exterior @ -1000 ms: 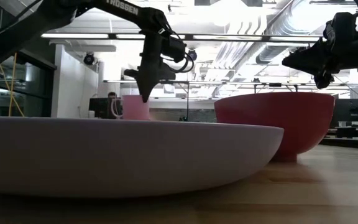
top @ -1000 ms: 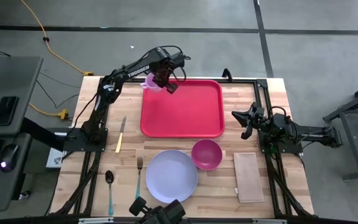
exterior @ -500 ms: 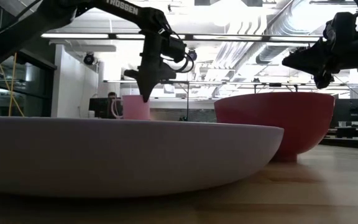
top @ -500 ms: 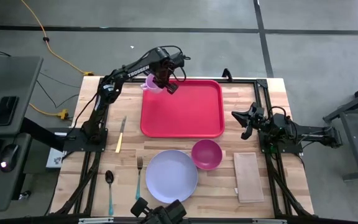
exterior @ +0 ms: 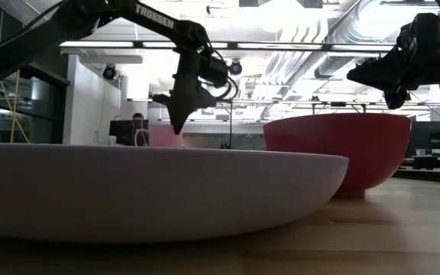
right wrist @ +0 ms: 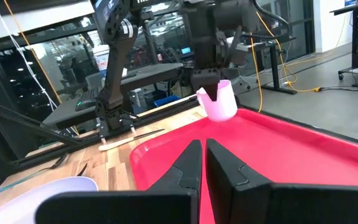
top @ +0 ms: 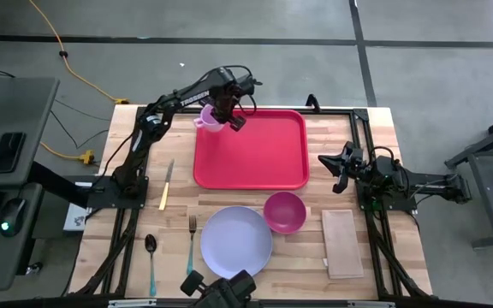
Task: Set up tray
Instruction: Put the pink mug on the orange serving tray
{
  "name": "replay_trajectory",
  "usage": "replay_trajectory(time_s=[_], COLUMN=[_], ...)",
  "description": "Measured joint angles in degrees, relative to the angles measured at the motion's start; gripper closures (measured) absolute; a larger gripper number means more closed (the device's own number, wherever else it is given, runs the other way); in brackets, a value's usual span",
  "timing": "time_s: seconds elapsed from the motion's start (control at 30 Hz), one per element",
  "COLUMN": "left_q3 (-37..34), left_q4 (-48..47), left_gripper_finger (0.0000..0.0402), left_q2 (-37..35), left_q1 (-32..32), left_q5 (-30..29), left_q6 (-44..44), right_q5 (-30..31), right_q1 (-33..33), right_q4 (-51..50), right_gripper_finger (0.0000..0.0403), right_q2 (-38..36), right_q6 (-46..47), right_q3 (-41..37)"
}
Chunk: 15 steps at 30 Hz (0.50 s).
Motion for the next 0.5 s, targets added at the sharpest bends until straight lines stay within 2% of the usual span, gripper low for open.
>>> replay_trajectory(time_s=[0.5], left_q3=[0.02], left_q4=[2.42], left_gripper_finger=[0.0388], left_q2=[3.28], left_q1=[1.41], left_q5=[0.74], left_q6=[-0.02], right_q5=[0.07], right_q1=[-0.01], right_q4=[-0.09], right_gripper_finger=[0.0402], right_q2=[0.0], right_q6=[-3.16], right_q3=[0.0])
